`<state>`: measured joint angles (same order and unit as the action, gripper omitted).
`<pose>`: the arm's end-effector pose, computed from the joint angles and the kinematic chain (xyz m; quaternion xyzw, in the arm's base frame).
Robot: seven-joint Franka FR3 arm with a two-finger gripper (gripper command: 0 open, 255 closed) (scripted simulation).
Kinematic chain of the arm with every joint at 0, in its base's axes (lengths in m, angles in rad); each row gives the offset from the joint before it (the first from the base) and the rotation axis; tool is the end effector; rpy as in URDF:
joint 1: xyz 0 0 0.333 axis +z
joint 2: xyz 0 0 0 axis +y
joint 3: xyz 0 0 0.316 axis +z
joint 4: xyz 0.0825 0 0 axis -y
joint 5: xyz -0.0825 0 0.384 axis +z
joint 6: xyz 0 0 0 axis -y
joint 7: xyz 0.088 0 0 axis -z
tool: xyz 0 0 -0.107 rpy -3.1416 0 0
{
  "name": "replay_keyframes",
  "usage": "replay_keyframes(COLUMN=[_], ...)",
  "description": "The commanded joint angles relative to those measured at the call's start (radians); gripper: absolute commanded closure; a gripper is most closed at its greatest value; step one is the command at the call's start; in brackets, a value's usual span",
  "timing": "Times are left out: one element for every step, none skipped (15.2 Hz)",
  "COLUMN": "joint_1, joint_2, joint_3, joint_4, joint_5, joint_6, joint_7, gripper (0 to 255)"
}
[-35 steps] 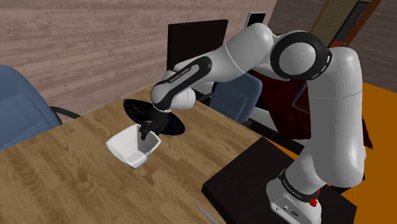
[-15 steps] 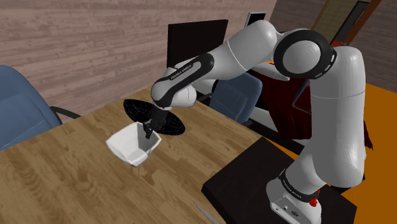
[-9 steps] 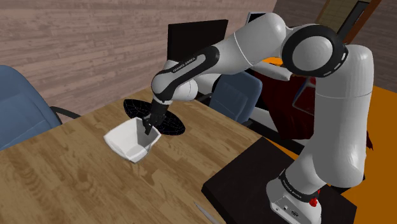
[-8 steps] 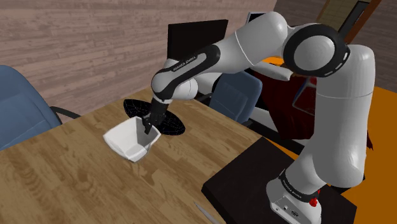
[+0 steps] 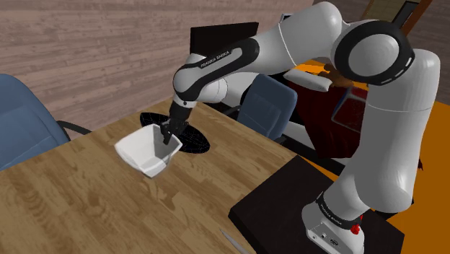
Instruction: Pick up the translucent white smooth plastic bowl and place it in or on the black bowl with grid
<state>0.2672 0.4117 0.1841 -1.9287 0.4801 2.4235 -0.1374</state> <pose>0.5710 0.2720 0.2868 -0.9734 -0.1063 -0.0069 0.2030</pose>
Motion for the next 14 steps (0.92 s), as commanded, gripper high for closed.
replay_keyframes(joint_1=[-0.002,-0.002,-0.002,-0.002,-0.002,-0.002,-0.002,-0.002,-0.002,-0.002,-0.002,-0.003,-0.003,-0.003], joint_2=[-0.02,-0.029,-0.037,-0.045,-0.053,-0.061,-0.068,-0.076,-0.083,-0.09,-0.097,-0.104,-0.111,-0.114], joint_3=[-0.002,-0.003,-0.004,-0.005,-0.006,-0.007,-0.008,-0.009,-0.009,-0.01,-0.011,-0.012,-0.012,-0.013], joint_4=[0.002,0.004,0.006,0.009,0.011,0.014,0.017,0.021,0.024,0.028,0.032,0.036,0.041,0.042], joint_5=[-0.004,-0.007,-0.01,-0.012,-0.015,-0.018,-0.02,-0.023,-0.025,-0.028,-0.03,-0.033,-0.035,-0.036], joint_6=[-0.02,-0.03,-0.04,-0.05,-0.06,-0.07,-0.08,-0.091,-0.101,-0.111,-0.121,-0.132,-0.142,-0.146], joint_7=[0.008,0.013,0.018,0.023,0.028,0.033,0.038,0.043,0.048,0.053,0.058,0.063,0.068,0.07], gripper=[255,255,255,255,255,255,255,255,255,255,255,255,255,255])
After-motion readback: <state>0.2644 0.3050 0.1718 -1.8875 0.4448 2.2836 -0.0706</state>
